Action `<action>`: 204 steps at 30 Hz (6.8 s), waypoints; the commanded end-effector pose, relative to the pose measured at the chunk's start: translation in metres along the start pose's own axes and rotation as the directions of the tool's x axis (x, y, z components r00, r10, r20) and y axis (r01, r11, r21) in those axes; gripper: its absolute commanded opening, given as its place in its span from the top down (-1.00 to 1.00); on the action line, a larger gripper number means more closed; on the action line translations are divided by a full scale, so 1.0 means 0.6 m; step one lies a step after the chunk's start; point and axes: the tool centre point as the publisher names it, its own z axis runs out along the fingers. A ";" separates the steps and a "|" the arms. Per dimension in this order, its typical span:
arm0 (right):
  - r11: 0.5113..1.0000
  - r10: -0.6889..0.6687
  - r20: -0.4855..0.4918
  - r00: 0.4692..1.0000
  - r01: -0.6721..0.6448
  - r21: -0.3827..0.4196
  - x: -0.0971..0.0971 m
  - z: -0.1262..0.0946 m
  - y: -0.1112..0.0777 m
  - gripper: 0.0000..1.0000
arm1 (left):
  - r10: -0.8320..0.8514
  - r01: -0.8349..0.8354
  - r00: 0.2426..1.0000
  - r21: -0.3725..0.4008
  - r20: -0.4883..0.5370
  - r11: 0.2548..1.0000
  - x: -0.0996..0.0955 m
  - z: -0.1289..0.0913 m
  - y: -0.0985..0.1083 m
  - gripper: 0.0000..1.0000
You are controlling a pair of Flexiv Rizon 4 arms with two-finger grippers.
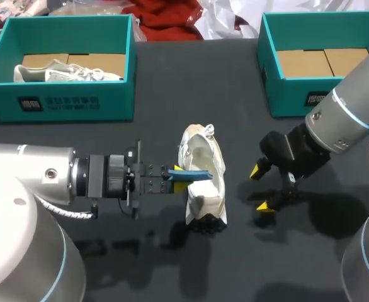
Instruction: Take the shoe out of the shoebox, open the shoe tongue, remove and reinsert the insole, then place the shoe into the shoebox
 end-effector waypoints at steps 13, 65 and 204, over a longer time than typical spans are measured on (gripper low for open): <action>0.999 -0.041 0.064 0.997 0.040 0.023 -0.016 0.019 0.036 -1.00 | -0.030 0.030 0.999 0.040 -0.016 0.999 -0.001 0.056 0.038 1.00; 0.998 -0.031 0.078 0.996 0.027 0.055 -0.052 0.062 0.079 -1.00 | -0.032 0.032 0.999 0.029 0.018 0.999 -0.002 0.085 0.071 1.00; 0.998 -0.030 0.077 0.997 0.026 0.057 -0.051 0.063 0.080 -1.00 | 0.009 -0.009 1.000 -0.018 0.018 1.000 -0.028 0.102 0.266 1.00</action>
